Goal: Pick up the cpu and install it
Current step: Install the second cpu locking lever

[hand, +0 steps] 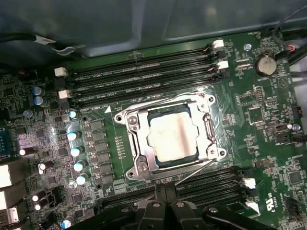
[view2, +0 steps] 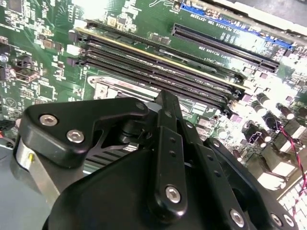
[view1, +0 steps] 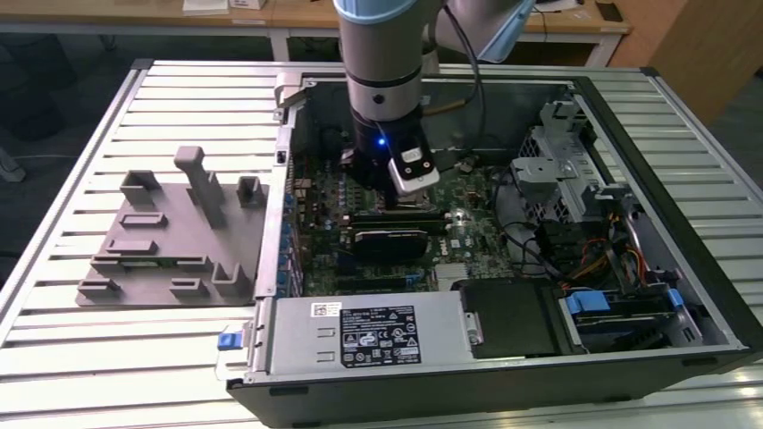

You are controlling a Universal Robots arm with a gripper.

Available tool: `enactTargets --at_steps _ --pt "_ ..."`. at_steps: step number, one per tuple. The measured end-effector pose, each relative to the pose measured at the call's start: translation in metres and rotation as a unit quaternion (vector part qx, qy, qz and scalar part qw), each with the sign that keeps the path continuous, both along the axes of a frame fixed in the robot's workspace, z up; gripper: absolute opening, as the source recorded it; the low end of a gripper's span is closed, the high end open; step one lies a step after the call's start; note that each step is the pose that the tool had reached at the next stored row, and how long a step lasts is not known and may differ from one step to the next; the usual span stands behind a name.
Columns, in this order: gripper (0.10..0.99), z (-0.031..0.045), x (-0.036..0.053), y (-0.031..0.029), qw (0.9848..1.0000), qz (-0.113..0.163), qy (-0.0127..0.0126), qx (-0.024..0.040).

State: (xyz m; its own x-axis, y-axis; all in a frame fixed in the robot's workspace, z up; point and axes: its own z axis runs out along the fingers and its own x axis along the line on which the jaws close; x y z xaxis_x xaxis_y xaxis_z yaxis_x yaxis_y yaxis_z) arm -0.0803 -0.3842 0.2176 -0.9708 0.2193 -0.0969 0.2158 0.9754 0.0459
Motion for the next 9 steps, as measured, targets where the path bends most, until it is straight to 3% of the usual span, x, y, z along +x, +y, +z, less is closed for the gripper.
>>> enactTargets --at_steps 9 --pt "0.106 -0.0072 -0.0038 -0.0014 0.9999 0.009 0.0 0.0104"
